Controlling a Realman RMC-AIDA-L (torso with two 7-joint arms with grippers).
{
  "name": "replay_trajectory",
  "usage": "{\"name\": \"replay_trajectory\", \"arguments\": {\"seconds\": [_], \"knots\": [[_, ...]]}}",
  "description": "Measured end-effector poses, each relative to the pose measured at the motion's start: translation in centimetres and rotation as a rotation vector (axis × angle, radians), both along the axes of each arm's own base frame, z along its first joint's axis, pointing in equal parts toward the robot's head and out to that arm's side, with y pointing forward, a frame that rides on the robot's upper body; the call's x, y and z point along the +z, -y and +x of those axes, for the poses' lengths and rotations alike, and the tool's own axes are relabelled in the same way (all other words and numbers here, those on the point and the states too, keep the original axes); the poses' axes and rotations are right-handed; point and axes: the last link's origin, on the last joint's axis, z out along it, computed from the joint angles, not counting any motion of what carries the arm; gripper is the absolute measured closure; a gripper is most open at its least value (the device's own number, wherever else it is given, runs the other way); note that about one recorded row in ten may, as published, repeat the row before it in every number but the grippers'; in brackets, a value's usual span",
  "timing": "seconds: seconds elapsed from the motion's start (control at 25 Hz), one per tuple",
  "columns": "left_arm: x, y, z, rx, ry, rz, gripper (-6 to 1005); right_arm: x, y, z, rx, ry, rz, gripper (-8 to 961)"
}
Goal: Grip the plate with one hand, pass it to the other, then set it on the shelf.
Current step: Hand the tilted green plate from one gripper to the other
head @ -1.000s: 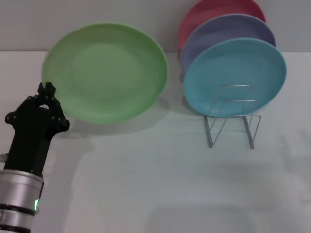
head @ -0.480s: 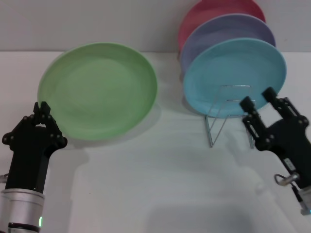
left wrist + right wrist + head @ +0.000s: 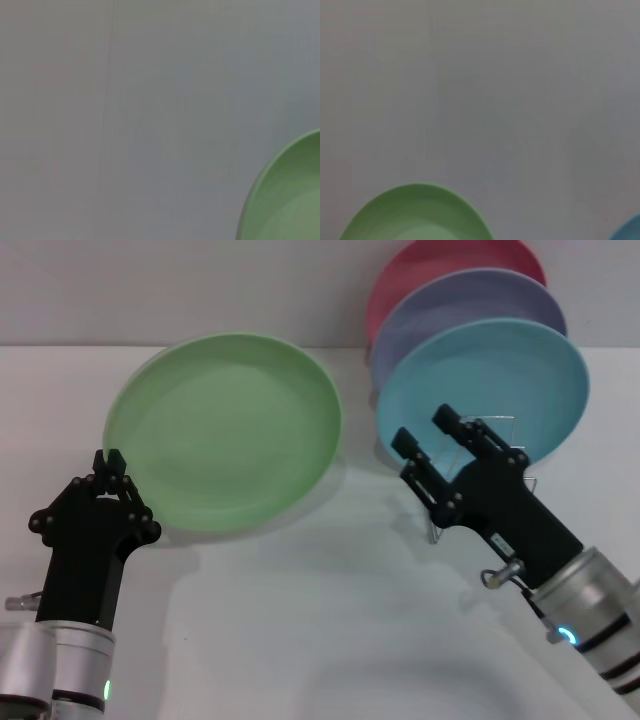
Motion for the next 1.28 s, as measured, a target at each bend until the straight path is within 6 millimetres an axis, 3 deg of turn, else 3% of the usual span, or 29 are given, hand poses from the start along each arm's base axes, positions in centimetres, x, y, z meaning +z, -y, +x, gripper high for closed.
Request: {"name": "replay_trajectory", "arguments": {"seconds": [0.68, 1.28], "knots": [[-0.3, 0.3, 1.3, 0.059, -0.061, 0.015, 904, -3.0, -3.2, -2.6, -0.058, 0.062, -0.122, 462], [-0.5, 1.1, 3.2, 0.13, -0.137, 0.026, 895, -4.1, -4.6, -3.1, -0.084, 0.127, -0.175, 487]]}}
